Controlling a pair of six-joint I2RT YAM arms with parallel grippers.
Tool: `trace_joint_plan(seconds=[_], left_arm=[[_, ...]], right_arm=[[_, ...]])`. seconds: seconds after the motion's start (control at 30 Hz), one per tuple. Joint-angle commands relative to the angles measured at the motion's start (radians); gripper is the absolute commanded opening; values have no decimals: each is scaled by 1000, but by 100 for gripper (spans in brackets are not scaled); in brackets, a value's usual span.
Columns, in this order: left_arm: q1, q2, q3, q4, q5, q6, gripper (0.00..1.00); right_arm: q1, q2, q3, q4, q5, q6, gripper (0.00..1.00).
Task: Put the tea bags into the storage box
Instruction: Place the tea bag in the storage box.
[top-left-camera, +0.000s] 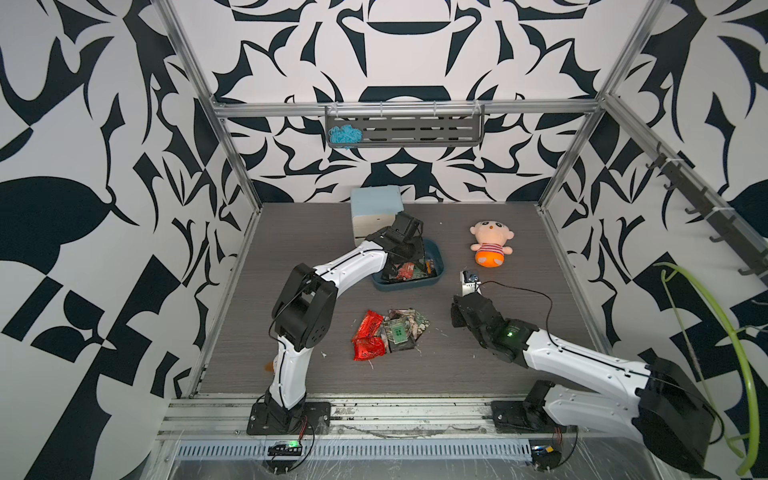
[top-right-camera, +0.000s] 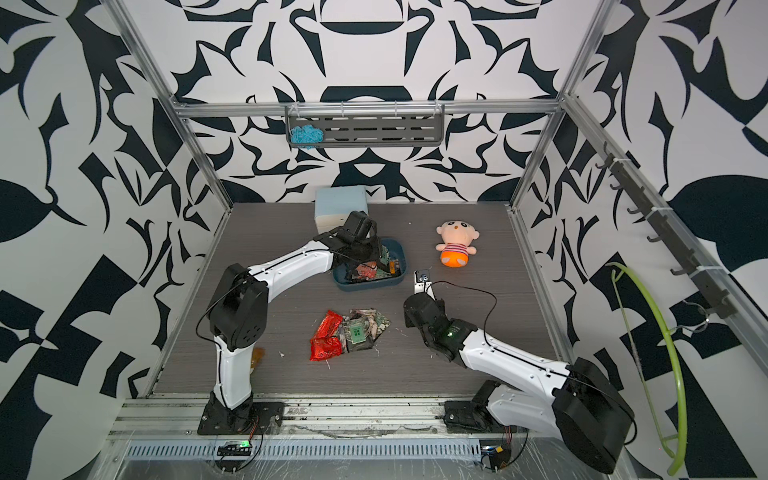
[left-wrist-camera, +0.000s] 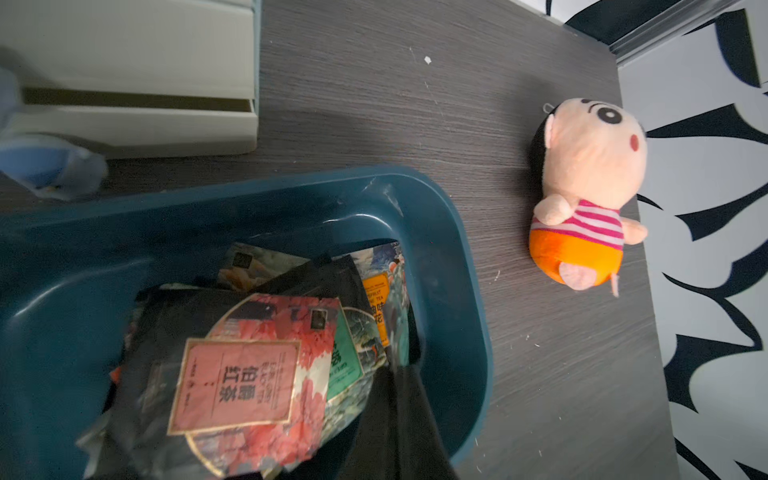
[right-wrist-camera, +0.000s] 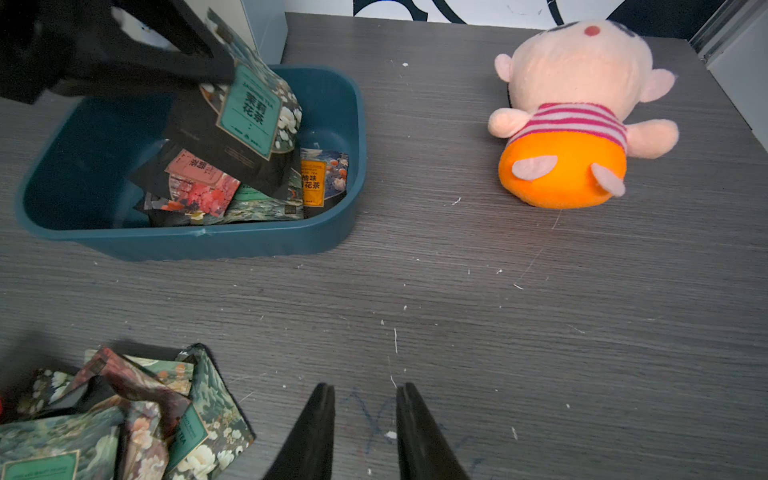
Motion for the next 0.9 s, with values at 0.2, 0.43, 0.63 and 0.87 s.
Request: trace_joint_plan(seconds=[0.2,0.43,0.63,0.87], left_arm=[[14,54,45,-40,29,29,19],[15,-61,-25,-76,-27,54,41],[14,-236,-168,-97,-33,57,50],[-37,-480,-405,-127,-22,10,50]], right_arm=[[-5,20,22,34,-1,-16,30],[-4,21,22,33,1,-18,30],[-5,7,15,37,-5,-14,30],[-7,-1,5,56,-46,-14,30]])
